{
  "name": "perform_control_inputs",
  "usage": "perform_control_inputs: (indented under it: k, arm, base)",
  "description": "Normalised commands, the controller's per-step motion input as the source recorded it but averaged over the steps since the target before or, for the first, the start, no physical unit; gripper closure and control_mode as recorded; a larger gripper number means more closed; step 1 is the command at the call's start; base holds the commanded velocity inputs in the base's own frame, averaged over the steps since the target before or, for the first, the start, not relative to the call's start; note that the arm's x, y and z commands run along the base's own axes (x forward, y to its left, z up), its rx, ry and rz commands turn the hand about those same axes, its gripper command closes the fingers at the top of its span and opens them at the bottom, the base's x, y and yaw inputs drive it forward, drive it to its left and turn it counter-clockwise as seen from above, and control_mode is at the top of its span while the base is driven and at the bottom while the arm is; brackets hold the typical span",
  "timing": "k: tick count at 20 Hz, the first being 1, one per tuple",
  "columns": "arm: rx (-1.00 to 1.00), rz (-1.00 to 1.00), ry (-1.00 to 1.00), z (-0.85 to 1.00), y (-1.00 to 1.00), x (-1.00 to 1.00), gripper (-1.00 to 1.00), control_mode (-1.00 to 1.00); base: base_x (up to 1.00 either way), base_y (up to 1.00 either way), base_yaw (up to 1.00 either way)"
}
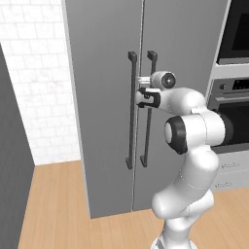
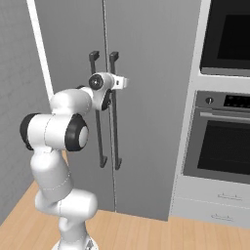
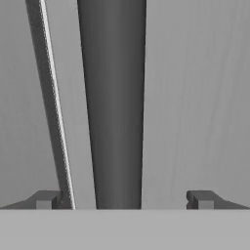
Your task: Take the strawberry from the fridge and place it on top of the pancake, located on the dining counter.
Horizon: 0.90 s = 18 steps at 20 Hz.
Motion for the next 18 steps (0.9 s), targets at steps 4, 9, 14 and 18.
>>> perform_control_inputs:
  k: [4, 9, 14, 18]
  arm:
    - [0.0, 0.0, 0.0, 0.0, -0.01, 0.49, -1.0, -1.0]
    - [0.0, 0.0, 0.0, 0.0, -0.03, 0.4, 1.0, -1.0]
    - [0.0, -0.01, 0.02, 0.0, -0.06, 0.06, 1.0, -1.0]
    - [0.02, -0.02, 0.09, 0.0, -0.25, -0.16, 1.0, -1.0]
  base:
    - [0.0, 0.0, 0.0]
    - [0.0, 0.0, 0.0]
    - [0.0, 0.0, 0.0]
    - [0.0, 0.0, 0.0]
